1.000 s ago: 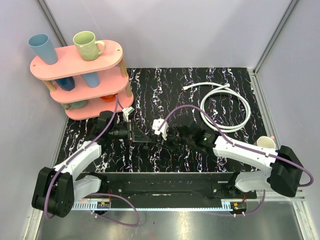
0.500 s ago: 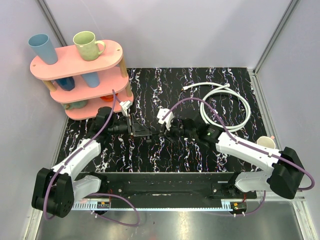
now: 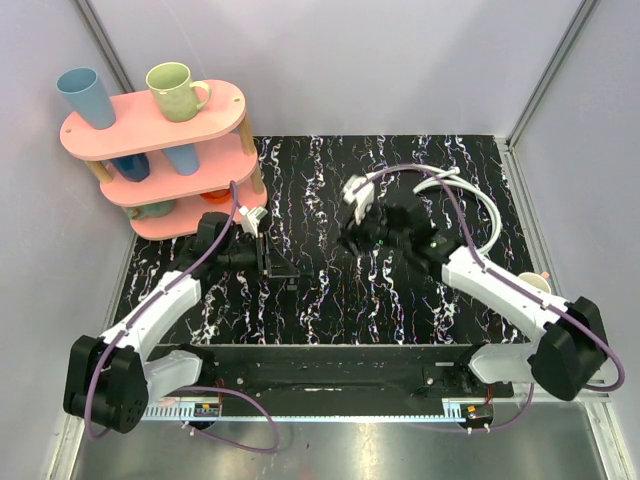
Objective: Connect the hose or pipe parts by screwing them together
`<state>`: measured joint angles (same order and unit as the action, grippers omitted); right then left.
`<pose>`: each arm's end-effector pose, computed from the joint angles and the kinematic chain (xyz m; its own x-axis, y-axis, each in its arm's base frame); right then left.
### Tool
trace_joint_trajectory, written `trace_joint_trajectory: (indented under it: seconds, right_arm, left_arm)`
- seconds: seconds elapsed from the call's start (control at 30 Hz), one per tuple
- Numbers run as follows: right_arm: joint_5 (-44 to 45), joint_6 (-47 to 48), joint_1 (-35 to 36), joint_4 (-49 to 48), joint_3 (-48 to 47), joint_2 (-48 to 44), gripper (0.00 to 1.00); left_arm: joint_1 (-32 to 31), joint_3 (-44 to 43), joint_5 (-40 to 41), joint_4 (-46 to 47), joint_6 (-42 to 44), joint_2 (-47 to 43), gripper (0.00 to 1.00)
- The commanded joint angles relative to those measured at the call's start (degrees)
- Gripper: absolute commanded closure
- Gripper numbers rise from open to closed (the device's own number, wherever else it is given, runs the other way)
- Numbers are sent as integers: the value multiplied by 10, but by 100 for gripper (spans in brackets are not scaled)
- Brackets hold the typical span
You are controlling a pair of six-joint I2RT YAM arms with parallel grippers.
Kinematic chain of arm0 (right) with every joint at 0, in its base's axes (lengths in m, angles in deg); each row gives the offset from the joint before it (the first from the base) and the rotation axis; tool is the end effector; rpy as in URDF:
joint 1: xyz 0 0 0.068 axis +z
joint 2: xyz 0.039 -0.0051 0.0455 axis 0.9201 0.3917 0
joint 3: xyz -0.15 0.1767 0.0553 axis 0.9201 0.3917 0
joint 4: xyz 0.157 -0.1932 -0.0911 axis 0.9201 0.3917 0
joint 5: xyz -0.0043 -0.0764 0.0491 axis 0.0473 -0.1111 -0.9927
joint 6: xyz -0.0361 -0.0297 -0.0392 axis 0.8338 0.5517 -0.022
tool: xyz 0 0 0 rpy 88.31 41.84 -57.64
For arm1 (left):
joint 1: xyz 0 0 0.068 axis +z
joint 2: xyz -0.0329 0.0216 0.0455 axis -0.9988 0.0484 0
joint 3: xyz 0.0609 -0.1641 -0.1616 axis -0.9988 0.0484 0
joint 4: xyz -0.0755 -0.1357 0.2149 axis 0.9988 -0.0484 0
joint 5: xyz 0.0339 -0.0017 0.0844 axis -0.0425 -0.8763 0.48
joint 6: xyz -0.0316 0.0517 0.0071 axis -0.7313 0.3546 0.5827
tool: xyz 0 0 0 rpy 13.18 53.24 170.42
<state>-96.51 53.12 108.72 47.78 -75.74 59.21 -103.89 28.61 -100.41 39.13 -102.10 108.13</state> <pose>0.2272 0.2210 0.2642 -0.1297 -0.3779 -0.9167 -0.8811 0.4681 -0.0683 0.2267 -0.1053 0.1952 -0.9331 -0.1217 -0.3383 0.2593 0.4240 -0.8678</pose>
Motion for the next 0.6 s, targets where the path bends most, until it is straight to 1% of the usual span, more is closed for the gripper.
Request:
trace_joint_trajectory:
  seconds: [0.0,0.03,0.07,0.1,0.13,0.17,0.2,0.23,0.27,0.3,0.33,0.37,0.4,0.43,0.47,0.5,0.57]
  right_arm:
    - [103,-114,-50,-10,-113,49,41]
    - [123,-143,-58,4,-136,90,39]
    - [141,-147,-69,41,-161,115,39]
    - [147,-149,-88,63,-216,143,39]
    - [154,-152,-97,115,-250,204,39]
    - [179,-159,-107,144,-286,238,39]
    - [193,-167,-124,176,-368,273,40]
    - [235,-193,-131,234,-408,342,41]
    - [261,-212,-136,259,-446,373,41]
    - [286,-233,-140,283,-517,404,39]
    - [308,-273,-152,323,-549,458,38]
    - [308,-289,-158,336,-578,483,36]
    - [308,-303,-166,345,-630,507,35]
    - [316,-334,-179,364,-659,552,35]
    - [315,-349,-186,373,-688,575,34]
    - [312,-381,-192,391,-743,617,34]
    - [309,-417,-208,411,-800,657,35]
  left_arm:
    - [1,-73,128,-139,127,-14,100]
    - [1,-79,135,-148,133,-21,100]
    - [1,-89,142,-161,138,-24,100]
    - [1,-94,159,-167,147,-28,100]
    - [1,-98,170,-173,152,-37,100]
    - [1,-99,183,-182,156,-43,100]
    - [1,-98,212,-187,163,-47,100]
    - [1,-93,224,-190,165,-58,100]
    - [1,-91,234,-195,167,-63,100]
    - [1,-91,236,-198,167,-67,100]
    - [1,-90,235,-197,167,-75,100]
    - [1,-88,233,-196,167,-79,100]
    - [1,-87,230,-194,166,-82,100]
    - [0,-87,229,-195,166,-84,100]
    - [0,-87,226,-195,166,-82,100]
    - [0,-87,219,-194,166,-82,100]
    - [-1,-86,212,-193,165,-79,100]
